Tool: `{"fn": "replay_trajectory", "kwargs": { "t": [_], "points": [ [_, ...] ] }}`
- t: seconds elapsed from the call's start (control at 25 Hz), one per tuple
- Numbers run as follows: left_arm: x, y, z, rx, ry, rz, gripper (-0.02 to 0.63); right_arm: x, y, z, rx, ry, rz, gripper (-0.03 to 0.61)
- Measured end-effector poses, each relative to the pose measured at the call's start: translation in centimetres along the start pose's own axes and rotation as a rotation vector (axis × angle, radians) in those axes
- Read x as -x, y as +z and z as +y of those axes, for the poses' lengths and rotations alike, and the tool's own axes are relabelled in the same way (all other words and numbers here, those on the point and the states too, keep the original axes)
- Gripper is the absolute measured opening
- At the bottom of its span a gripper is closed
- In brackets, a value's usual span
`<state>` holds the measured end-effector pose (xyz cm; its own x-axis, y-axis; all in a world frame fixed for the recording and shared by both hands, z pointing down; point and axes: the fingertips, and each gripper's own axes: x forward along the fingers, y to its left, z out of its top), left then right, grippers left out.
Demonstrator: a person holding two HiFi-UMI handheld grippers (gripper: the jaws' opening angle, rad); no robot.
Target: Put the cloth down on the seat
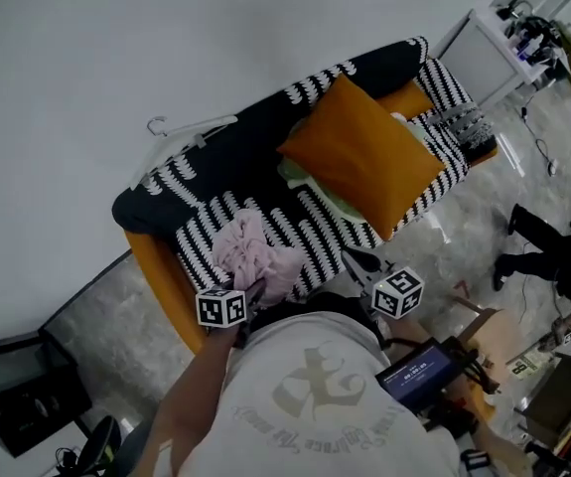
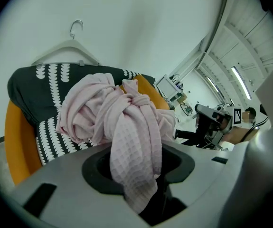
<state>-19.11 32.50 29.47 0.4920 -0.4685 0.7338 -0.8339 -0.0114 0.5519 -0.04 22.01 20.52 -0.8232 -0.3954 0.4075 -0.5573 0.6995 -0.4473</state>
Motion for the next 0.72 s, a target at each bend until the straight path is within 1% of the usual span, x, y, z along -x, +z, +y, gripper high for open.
{"fn": "replay_trajectory", "kwargs": {
  "t": [0.12, 0.24, 0.56, 0.72],
  "points": [
    [-1.0, 0.9, -0.6, 0.015, -0.007, 0.014, 0.192, -0.5, 0.2, -1.2, -0.009, 0.013, 0.015, 0.015],
    [-2.4, 1.4, -1.1, 0.012, -0.006, 0.037, 0.192, -0.8, 0.0, -2.8, -0.018, 0.017, 0.035, 0.015],
    [-6.4, 2.2, -0.6, 0.014, 0.022, 0.113, 0.192, -2.2, -0.3, -7.1, -0.053, 0.022, 0.066, 0.015],
    [-8.0, 2.2, -0.2, 0.019, 0.036, 0.145, 0.192, -3.4, -0.9, -8.5, -0.064, 0.043, 0.097, 0.015]
  ]
}}
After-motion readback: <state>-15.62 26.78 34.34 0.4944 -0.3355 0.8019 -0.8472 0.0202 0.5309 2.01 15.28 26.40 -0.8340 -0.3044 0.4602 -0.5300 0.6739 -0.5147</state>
